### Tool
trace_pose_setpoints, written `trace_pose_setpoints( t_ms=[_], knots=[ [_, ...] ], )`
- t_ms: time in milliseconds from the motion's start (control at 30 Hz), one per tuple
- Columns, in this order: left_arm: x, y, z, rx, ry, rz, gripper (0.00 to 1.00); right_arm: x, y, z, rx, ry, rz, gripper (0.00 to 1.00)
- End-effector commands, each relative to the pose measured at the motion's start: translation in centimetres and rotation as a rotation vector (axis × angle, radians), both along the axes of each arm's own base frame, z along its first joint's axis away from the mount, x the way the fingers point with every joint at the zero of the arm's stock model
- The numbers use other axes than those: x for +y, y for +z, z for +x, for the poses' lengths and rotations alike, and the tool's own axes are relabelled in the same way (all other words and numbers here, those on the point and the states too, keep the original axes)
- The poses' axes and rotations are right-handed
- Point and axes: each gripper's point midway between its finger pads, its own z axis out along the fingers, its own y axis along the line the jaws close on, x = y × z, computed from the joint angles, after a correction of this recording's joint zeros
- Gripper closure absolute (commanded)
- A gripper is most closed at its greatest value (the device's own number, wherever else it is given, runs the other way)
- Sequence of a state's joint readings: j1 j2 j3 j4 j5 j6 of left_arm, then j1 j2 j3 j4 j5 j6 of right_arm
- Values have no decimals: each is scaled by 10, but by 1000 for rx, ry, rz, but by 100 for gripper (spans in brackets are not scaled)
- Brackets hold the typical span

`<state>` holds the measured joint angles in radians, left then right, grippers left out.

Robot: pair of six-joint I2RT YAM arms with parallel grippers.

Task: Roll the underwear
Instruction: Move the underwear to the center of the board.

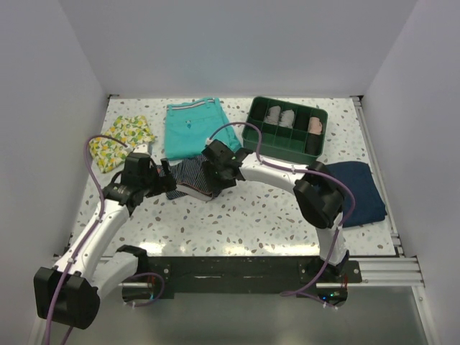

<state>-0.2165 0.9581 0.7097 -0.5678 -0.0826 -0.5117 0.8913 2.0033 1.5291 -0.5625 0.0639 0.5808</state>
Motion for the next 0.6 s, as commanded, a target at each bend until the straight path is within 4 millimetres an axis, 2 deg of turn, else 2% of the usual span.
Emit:
trace_pose_setpoints(
  t_ms=[0, 167, 267, 567],
  knots=[
    [0, 11, 7, -45, -11, 12, 0, 2, 6, -2, -21, 21, 1, 45],
    [-1, 12, 8, -47, -16, 5, 0, -1, -6, -6, -2, 29, -26, 46],
    [-3, 12, 9, -54, -25, -2, 0, 2, -9, -5, -4, 26, -27, 52],
    [-4, 11, 6, -52, -31, -6, 0, -10, -23, -7, -2, 7, -87, 54]
  ],
)
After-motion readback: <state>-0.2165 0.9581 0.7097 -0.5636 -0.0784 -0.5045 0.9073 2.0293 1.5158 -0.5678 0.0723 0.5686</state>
